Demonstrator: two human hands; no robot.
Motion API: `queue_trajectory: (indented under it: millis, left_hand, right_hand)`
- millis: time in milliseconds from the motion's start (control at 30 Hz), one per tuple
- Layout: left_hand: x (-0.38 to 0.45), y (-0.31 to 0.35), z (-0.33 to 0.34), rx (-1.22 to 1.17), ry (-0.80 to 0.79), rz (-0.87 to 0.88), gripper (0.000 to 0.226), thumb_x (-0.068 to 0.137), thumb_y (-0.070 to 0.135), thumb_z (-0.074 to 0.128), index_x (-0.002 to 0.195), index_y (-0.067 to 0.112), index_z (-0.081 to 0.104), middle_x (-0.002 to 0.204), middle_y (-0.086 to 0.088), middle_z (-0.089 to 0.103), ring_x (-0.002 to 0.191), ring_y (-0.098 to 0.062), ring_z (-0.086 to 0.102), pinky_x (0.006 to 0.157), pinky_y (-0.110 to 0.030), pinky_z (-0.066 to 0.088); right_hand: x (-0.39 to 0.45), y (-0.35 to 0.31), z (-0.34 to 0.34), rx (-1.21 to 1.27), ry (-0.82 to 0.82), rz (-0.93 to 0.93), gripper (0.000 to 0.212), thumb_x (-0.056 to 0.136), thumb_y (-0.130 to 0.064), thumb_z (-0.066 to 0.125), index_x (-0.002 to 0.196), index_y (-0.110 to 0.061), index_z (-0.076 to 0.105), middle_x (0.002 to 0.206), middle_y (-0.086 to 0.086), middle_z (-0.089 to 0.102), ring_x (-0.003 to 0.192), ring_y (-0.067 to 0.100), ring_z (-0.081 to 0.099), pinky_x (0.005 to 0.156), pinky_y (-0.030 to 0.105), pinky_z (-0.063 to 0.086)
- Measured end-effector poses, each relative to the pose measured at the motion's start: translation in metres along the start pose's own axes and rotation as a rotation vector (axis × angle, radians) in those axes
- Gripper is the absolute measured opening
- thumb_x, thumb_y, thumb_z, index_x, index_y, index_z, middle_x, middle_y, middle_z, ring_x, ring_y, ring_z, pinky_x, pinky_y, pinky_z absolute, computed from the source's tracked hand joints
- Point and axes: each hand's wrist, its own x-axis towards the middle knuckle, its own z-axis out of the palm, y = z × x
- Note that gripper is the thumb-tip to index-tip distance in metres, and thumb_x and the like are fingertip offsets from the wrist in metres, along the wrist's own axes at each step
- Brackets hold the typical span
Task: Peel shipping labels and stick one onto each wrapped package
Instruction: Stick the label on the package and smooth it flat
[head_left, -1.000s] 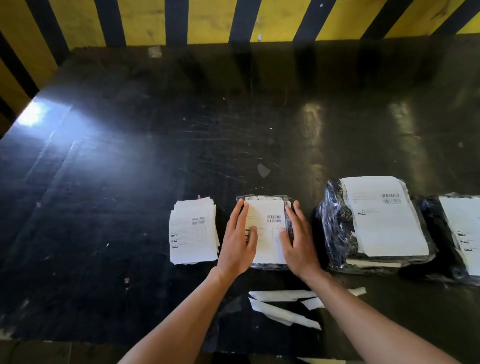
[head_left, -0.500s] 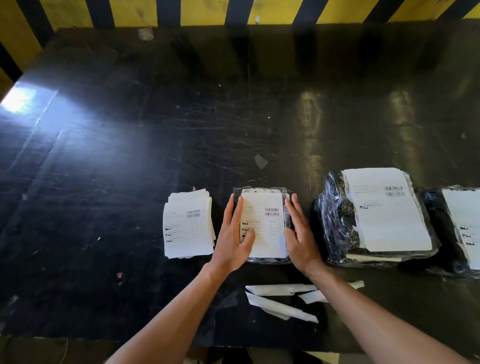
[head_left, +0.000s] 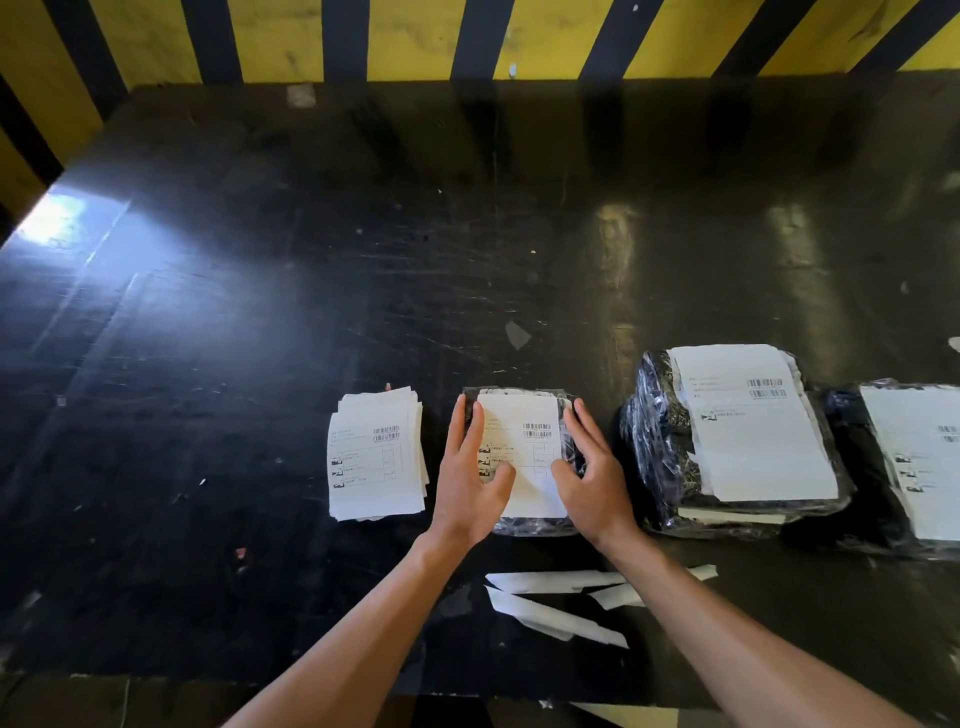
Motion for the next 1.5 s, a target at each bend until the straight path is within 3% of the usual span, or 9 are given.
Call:
queue_trajectory:
  millis: [100, 233, 433, 667, 833, 967, 1167, 1267, 1500]
  left_hand:
    - [-0.004, 0.012, -0.007, 0.002, 0.010, -0.025, 0.080, 0.083, 0.024, 0.051, 0.157, 0.018, 0.021, 0.166, 0.009, 0.003, 0.150, -0.002, 0.010, 0.116, -0.023, 0.029]
    - [-0.006, 0.038, -0.025, -0.023, 0.059, 0.045, 0.076, 0.088, 0.016, 0.055, 0.157, 0.019, 0.022, 0.166, 0.012, 0.001, 0.141, 0.019, -0.002, 0.107, -0.001, 0.017]
    - [-0.006, 0.103, -0.048, -0.140, 0.163, 0.205, 0.073, 0.085, 0.011, 0.047, 0.155, 0.017, 0.026, 0.166, 0.014, 0.004, 0.139, 0.015, 0.026, 0.086, -0.014, 0.051]
    - [0.001, 0.181, -0.012, -0.312, 0.142, 0.366, 0.071, 0.089, 0.007, 0.050, 0.154, 0.025, 0.027, 0.165, 0.019, 0.003, 0.141, -0.003, 0.037, 0.083, -0.026, 0.059]
    - [-0.004, 0.242, 0.064, -0.347, 0.102, 0.388, 0.071, 0.090, 0.003, 0.050, 0.153, 0.025, 0.025, 0.164, 0.015, 0.002, 0.122, 0.018, 0.044, 0.077, -0.025, 0.060]
    - [-0.008, 0.271, 0.134, -0.327, 0.006, 0.326, 0.074, 0.092, -0.002, 0.049, 0.156, 0.019, 0.020, 0.165, 0.015, -0.002, 0.101, 0.009, 0.057, 0.067, -0.027, 0.057]
    - [-0.012, 0.283, 0.225, -0.232, -0.045, 0.288, 0.073, 0.093, 0.008, 0.051, 0.157, 0.022, 0.018, 0.165, 0.017, -0.006, 0.147, 0.002, 0.016, 0.101, -0.017, 0.046]
    - [-0.012, 0.278, 0.259, -0.231, -0.085, 0.234, 0.074, 0.092, 0.008, 0.050, 0.157, 0.023, 0.018, 0.164, 0.018, -0.006, 0.148, -0.009, 0.023, 0.097, -0.030, 0.053]
    - [-0.012, 0.254, 0.303, -0.221, -0.139, 0.132, 0.076, 0.087, 0.028, 0.044, 0.156, 0.036, 0.013, 0.160, 0.032, -0.012, 0.149, -0.018, 0.025, 0.106, -0.050, 0.047]
  right_hand:
    - [-0.002, -0.011, -0.005, 0.003, -0.004, -0.008, 0.062, 0.089, 0.001, 0.052, 0.149, -0.009, 0.040, 0.160, -0.011, 0.025, 0.119, -0.034, 0.028, 0.081, 0.000, 0.042]
    - [-0.007, -0.038, -0.018, -0.005, -0.016, -0.104, 0.062, 0.091, -0.005, 0.053, 0.151, -0.016, 0.038, 0.161, -0.018, 0.023, 0.140, -0.008, 0.030, 0.092, 0.014, 0.049]
    - [-0.012, -0.101, -0.055, 0.018, 0.030, -0.283, 0.057, 0.094, -0.013, 0.052, 0.150, -0.022, 0.040, 0.160, -0.021, 0.023, 0.131, -0.026, 0.023, 0.105, 0.019, 0.044]
    - [-0.026, -0.137, -0.145, 0.089, 0.123, -0.395, 0.054, 0.095, -0.012, 0.050, 0.148, -0.020, 0.043, 0.159, -0.021, 0.026, 0.136, -0.013, 0.032, 0.087, 0.029, 0.058]
    - [-0.037, -0.128, -0.236, 0.022, 0.214, -0.384, 0.052, 0.093, -0.006, 0.051, 0.144, -0.014, 0.048, 0.156, -0.015, 0.032, 0.138, -0.006, 0.032, 0.084, 0.001, 0.042]
    - [-0.044, -0.095, -0.306, -0.058, 0.268, -0.307, 0.057, 0.086, -0.009, 0.049, 0.143, -0.017, 0.052, 0.155, -0.019, 0.035, 0.133, -0.014, 0.037, 0.098, 0.006, 0.037]
    - [-0.047, -0.039, -0.372, -0.048, 0.304, -0.167, 0.053, 0.089, -0.006, 0.051, 0.140, -0.017, 0.054, 0.152, -0.022, 0.038, 0.136, -0.001, 0.039, 0.109, 0.029, 0.041]
    - [-0.043, -0.010, -0.390, -0.043, 0.285, -0.102, 0.052, 0.090, 0.001, 0.051, 0.139, -0.017, 0.056, 0.151, -0.021, 0.040, 0.140, -0.003, 0.034, 0.116, 0.040, 0.034]
    - [-0.032, 0.035, -0.405, -0.022, 0.203, -0.012, 0.053, 0.090, 0.002, 0.050, 0.139, -0.015, 0.056, 0.151, -0.020, 0.040, 0.139, -0.004, 0.034, 0.116, 0.038, 0.035]
